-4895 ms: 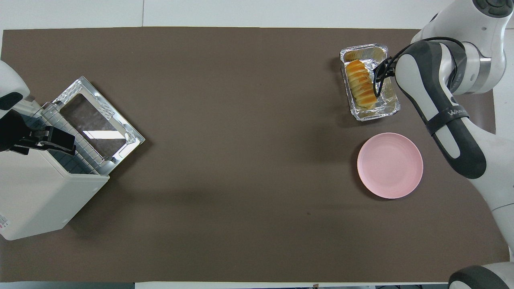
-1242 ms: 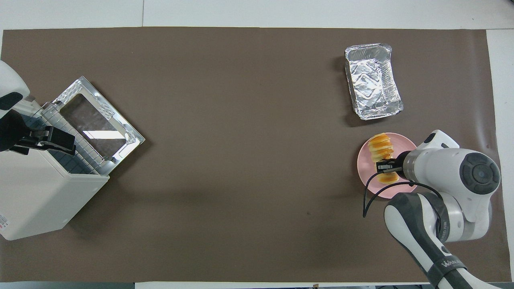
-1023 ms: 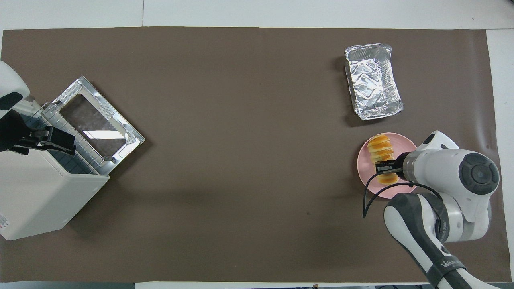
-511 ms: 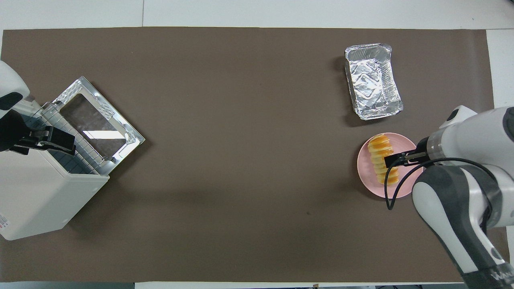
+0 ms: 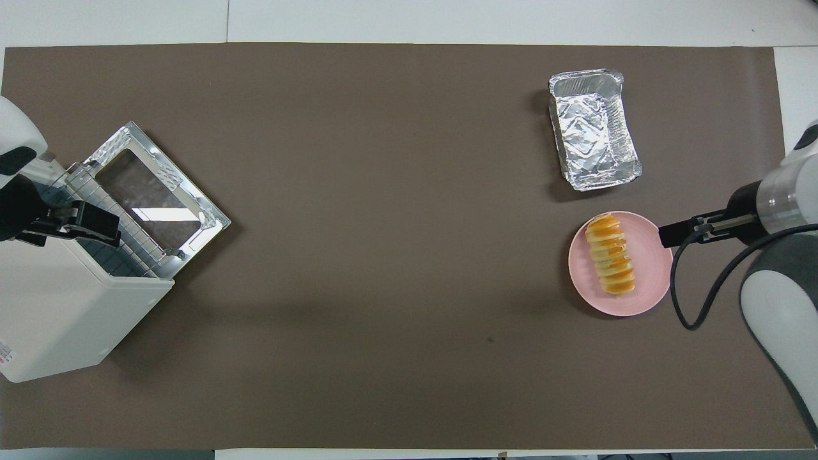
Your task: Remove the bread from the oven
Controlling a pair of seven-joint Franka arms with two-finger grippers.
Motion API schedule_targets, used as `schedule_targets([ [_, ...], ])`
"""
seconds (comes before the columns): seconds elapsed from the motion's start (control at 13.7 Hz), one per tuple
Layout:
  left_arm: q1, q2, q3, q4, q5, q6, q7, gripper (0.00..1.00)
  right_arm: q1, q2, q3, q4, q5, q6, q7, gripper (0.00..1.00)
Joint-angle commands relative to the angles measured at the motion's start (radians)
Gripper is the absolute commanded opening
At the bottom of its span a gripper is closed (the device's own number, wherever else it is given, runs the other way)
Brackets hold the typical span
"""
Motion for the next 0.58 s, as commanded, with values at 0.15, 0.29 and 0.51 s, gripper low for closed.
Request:
schedule_targets([
  [0.15,0.012,-0.012,-0.004,-0.004,-0.011,0.005,0.009,1.0,-0.058,0.136,0.011,0.311,0.012,-0.263,-0.076,1.0],
  [0.29,0.012,-0.011,-0.004,-0.004,-0.011,0.005,0.009,1.0,-0.06,0.144,0.008,0.305,0.002,-0.251,-0.087,1.0],
  [0.51,0.013,-0.011,-0.004,-0.004,-0.012,0.005,0.009,1.0,-0.081,0.135,0.009,0.232,0.002,-0.176,-0.082,1.0],
])
